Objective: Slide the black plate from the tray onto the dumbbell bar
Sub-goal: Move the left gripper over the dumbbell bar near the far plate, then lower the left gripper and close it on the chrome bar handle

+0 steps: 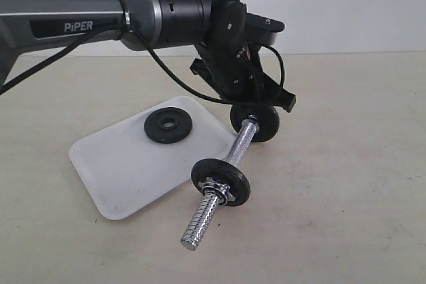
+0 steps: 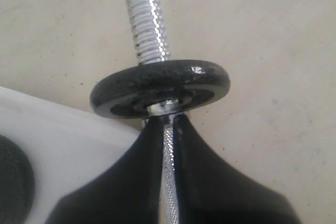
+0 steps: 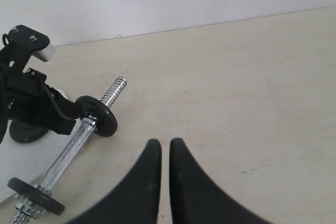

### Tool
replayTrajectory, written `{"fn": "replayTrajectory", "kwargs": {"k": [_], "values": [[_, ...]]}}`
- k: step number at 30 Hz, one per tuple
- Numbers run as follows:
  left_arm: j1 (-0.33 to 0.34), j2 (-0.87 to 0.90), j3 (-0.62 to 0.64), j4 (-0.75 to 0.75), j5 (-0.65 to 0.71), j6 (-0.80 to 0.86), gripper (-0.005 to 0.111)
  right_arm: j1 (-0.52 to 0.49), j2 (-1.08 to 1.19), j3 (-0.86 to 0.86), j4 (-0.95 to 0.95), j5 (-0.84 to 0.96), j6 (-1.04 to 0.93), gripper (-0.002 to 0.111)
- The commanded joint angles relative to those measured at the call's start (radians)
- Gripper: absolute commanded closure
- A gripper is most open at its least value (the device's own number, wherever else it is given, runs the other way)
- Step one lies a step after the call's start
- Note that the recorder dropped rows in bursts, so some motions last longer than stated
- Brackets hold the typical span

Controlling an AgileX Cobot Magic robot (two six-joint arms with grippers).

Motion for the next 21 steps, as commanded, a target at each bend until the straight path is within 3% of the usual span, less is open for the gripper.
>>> {"fn": "replayTrajectory", "kwargs": {"k": [1,5,10,13,15,16,17,18,19,21], "values": [[-0.003,0.006,-0.009,-0.014,-0.005,0.003,0.102,0.0,0.001,0.006,-0.007,0.001,-0.019,0.104],[-0.003,0.006,-0.013,-0.037,0.055,0.013,0.102,0.0,0.001,0.006,-0.007,0.001,-0.019,0.104],[-0.003,0.006,-0.013,-0.128,0.163,0.149,0.102,0.0,0.001,0.006,-0.007,0.001,-0.019,0.104],[-0.003,0.006,-0.013,-0.243,0.163,0.21,0.09,0.0,0.001,0.006,-0.007,0.001,-0.019,0.104],[-0.003,0.006,-0.013,-0.353,0.166,0.272,0.07,0.0,0.001,0.006,-0.007,0.001,-0.019,0.104],[-0.003,0.006,-0.013,-0.418,0.166,0.307,0.049,0.0,0.001,0.006,-0.007,0.001,-0.019,0.104],[-0.003,0.006,-0.013,-0.433,0.163,0.317,0.036,0.0,0.001,0.006,-0.007,0.001,-0.019,0.104],[-0.003,0.006,-0.013,-0.421,0.159,0.314,0.012,0.0,0.001,0.006,-0.007,0.004,-0.018,0.104],[-0.003,0.006,-0.013,-0.406,0.163,0.31,0.002,0.0,0.001,0.006,-0.007,0.004,-0.018,0.104],[-0.003,0.006,-0.013,-0.339,0.185,0.311,-0.003,0.0,0.001,0.006,-0.007,0.004,-0.018,0.104]]}}
